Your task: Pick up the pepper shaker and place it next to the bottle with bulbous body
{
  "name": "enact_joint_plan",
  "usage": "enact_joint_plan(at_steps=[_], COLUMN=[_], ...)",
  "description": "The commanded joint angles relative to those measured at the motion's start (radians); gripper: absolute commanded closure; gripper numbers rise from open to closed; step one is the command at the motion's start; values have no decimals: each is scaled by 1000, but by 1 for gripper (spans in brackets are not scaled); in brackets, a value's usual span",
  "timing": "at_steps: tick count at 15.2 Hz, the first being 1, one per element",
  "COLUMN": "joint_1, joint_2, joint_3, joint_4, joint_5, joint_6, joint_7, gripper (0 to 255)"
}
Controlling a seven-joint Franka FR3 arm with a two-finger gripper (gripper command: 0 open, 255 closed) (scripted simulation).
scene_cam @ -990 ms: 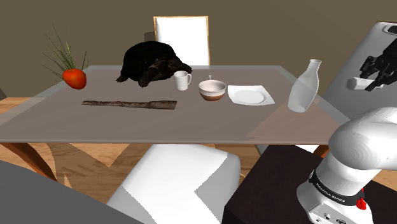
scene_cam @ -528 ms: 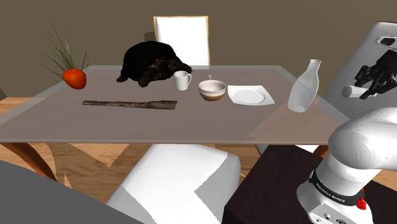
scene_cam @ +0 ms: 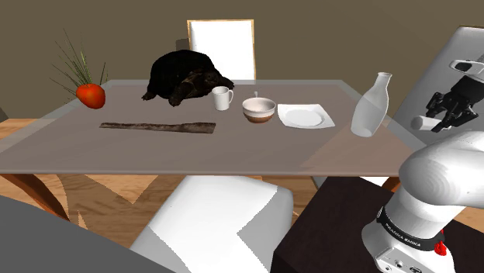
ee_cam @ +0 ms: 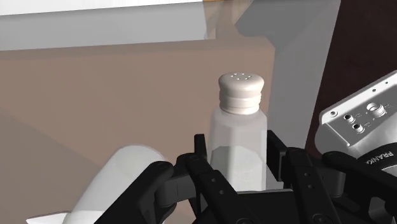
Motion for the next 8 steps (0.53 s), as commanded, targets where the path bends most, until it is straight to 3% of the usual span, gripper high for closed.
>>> enact_joint_plan(at_steps=[1, 8], joint_1=[0, -9], joint_2=[2, 7], joint_3=[-24, -110], joint_4=[-17, -71], joint_5=[-20, -91], joint_6=[23, 95], joint_7=[-1, -7], gripper=[255, 255])
